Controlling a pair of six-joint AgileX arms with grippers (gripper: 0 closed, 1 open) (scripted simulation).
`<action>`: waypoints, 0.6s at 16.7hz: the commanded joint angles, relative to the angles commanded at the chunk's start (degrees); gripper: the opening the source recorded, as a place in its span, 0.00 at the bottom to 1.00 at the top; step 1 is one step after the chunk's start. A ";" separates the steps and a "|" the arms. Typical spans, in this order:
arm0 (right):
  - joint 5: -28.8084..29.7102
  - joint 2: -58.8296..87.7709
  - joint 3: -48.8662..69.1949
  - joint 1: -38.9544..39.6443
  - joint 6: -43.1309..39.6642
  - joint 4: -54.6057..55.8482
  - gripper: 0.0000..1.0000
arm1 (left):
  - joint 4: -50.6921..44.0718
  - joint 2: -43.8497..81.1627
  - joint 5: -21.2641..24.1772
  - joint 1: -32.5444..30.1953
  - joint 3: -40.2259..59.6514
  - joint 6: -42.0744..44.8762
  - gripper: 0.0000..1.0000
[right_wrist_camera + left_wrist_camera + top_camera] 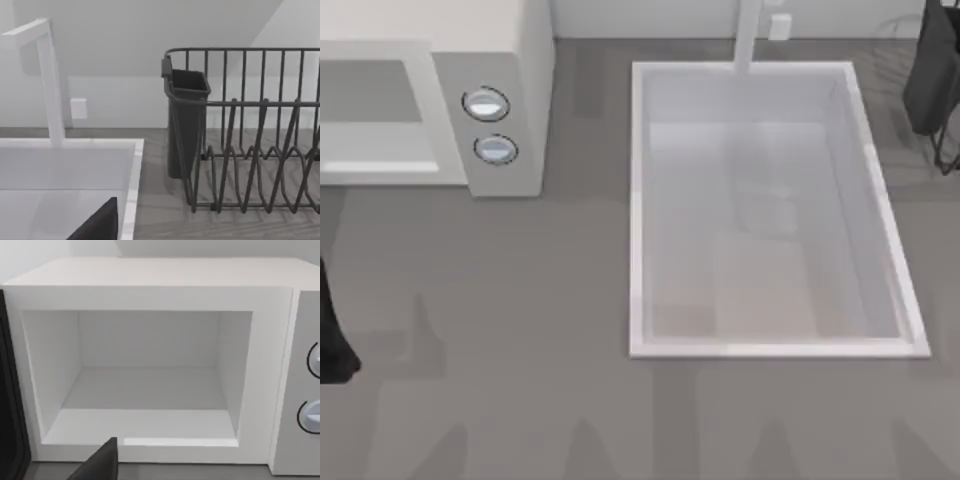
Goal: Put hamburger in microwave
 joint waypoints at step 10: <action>0.00 0.00 0.00 0.00 0.00 0.00 1.00 | -13.64 21.87 0.05 5.38 15.30 20.81 1.00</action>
